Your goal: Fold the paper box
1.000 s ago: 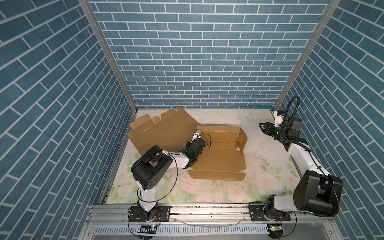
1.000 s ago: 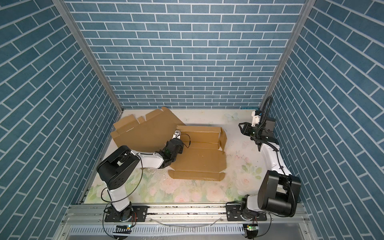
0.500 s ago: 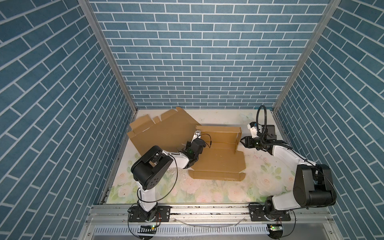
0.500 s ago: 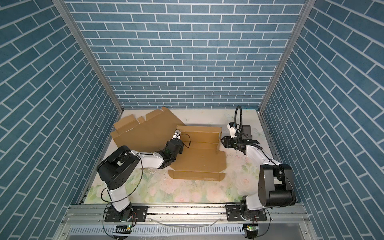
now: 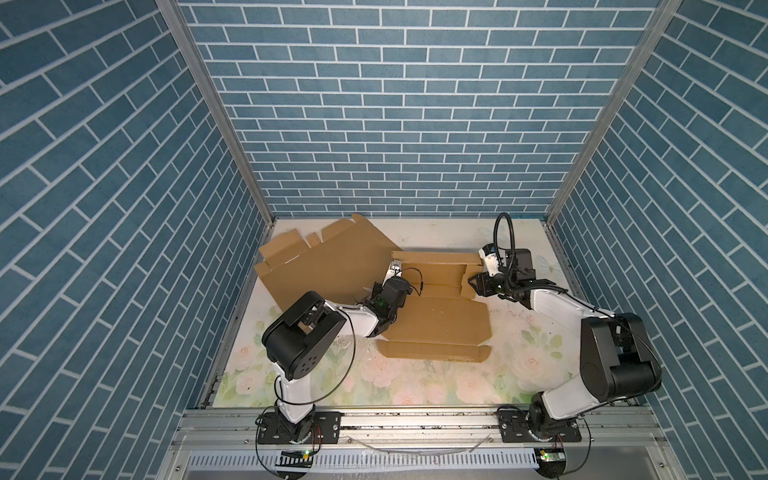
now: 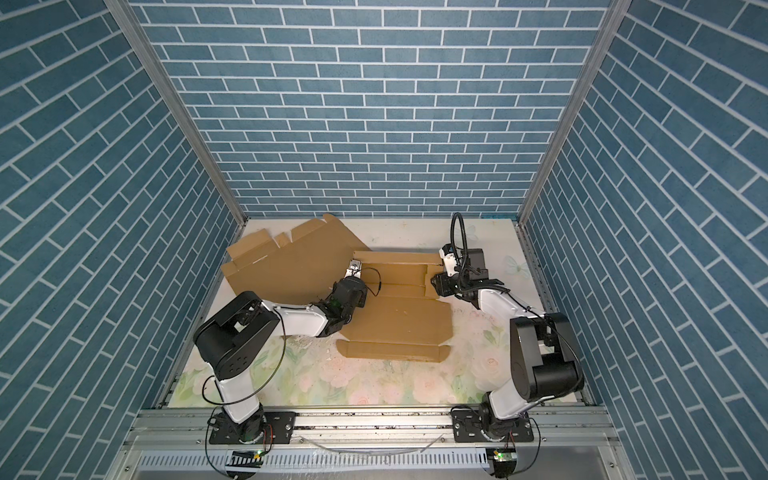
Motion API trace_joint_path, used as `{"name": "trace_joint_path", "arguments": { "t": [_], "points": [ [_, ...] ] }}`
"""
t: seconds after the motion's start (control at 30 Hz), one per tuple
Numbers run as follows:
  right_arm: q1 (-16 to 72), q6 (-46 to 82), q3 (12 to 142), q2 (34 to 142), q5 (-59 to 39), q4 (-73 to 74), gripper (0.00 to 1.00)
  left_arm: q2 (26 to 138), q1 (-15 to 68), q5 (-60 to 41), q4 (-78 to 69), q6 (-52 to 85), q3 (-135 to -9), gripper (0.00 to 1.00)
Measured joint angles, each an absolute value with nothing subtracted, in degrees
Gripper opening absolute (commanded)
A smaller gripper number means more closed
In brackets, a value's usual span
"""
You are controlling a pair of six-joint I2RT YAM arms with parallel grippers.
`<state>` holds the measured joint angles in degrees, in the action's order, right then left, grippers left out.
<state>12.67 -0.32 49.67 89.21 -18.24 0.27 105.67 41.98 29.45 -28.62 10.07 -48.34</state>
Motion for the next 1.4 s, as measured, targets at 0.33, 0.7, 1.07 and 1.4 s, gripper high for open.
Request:
{"name": "trace_joint_path", "arguments": {
  "t": [0.33, 0.7, 1.07, 1.4],
  "points": [
    [14.0, 3.2, 51.2, 93.7, -10.6, 6.4, 0.27, 105.7, 42.0, 29.0, -28.5, 10.1, -48.6, 0.00],
    [19.6, 10.2, 48.8, 97.1, 6.2, 19.0, 0.16, 105.6, 41.9, 27.4, -25.8, 12.1, -49.7, 0.00],
    [23.5, 17.0, 48.9, 99.7, 22.0, 20.8, 0.06, 105.0, 42.0, 24.4, -22.3, 15.4, -51.2, 0.00],
    [23.8, 21.9, 53.1, 97.1, 22.2, 4.6, 0.00, 102.5, 42.2, 21.9, -12.6, 19.1, -53.8, 0.00]
  ]
}}
